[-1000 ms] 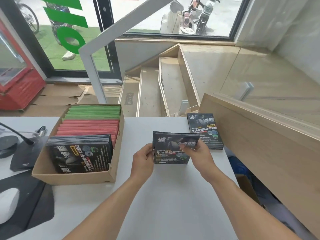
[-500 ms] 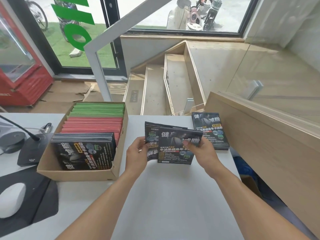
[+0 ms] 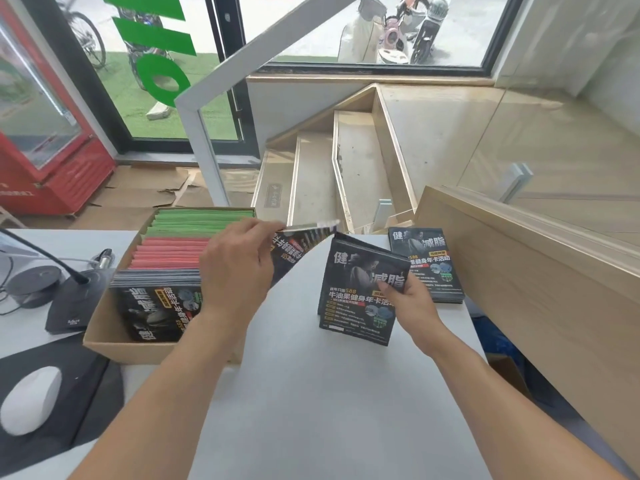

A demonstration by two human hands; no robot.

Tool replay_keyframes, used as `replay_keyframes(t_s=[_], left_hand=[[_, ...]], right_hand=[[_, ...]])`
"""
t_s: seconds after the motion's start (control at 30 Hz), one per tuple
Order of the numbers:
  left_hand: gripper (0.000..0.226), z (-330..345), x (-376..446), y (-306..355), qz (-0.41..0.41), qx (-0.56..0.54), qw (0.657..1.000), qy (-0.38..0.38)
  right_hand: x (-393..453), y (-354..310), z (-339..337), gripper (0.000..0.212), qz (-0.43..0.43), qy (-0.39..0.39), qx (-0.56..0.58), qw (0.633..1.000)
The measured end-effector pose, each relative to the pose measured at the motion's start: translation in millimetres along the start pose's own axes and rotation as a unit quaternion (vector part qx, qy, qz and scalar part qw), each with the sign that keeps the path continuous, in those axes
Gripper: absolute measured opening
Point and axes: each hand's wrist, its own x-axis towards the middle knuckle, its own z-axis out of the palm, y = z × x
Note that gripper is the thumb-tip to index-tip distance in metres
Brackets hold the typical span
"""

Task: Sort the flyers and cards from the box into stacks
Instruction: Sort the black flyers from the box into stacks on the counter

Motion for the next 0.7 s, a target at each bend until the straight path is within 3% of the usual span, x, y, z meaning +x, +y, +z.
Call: replay_keyframes(t_s=[0.07, 0.2, 0.27, 0.43, 0.57, 0.7], left_hand=[[0.028, -6, 2, 6, 0.049, 0.065, 0.99, -0.115], [0.043, 8, -6, 4, -0.006, 0.211, 0.927, -0.309], [0.044, 21, -8, 0, -0.018, 0.255, 0.907, -0.334], [0.031, 48, 5, -9, -0.093, 0.297, 0.898, -0.312], [0.017, 59, 22, -11, -0.065, 0.194, 0.922, -0.329], [0.008, 58, 38, 5, 0.015, 0.032, 0.892, -0.45]], right_hand=[[0, 0, 0, 0.018, -0.001, 0.007, -0.003, 1.0], [-2, -2, 0, 0.021, -0.001, -0.007, 0.023, 1.0], [-4, -2, -4, 0.021, -0.004, -0.017, 0.032, 0.999], [-7, -6, -20, 0.024, -0.008, -0.041, 0.023, 0.999], [-8, -8, -21, 0.023, -0.029, -0.095, -0.015, 0.995], [-7, -13, -15, 0.05, -0.075, -0.124, -0.106, 0.984]])
